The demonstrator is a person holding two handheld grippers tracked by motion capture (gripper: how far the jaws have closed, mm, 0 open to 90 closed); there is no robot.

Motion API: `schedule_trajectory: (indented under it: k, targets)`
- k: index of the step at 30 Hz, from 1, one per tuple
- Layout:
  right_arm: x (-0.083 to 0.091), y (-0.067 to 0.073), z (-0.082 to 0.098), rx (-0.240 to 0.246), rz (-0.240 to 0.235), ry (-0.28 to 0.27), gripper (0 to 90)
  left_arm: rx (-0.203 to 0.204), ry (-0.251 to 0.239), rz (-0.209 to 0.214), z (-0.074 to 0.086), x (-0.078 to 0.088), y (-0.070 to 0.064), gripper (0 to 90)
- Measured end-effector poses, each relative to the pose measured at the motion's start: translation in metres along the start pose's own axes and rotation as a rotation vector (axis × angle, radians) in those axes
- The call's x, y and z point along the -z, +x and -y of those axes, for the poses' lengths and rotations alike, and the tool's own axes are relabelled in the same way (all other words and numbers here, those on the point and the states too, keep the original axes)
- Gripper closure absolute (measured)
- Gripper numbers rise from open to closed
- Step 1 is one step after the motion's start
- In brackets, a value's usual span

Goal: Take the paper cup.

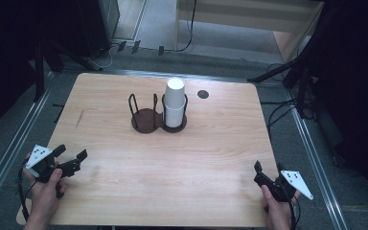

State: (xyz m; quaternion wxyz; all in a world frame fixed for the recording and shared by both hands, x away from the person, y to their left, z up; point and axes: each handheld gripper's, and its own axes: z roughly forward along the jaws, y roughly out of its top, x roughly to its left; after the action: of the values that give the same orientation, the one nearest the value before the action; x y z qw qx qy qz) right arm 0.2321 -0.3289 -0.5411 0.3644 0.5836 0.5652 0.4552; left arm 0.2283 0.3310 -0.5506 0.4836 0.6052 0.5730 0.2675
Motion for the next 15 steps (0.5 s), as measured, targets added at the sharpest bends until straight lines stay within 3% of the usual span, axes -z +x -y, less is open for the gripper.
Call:
schedule_trajectory:
  k: [7, 15]
  targets:
    - [-0.003, 0.003, -0.008, 0.007, -0.01, 0.032, 12.7, 0.008, 0.0, 0.016, 0.0, 0.001, 0.001, 8.8]
    - [-0.006, 0.02, -0.029, 0.005, -0.033, 0.024, 12.7, -0.001, 0.01, 0.018, 0.0, -0.001, 0.0, 8.9]
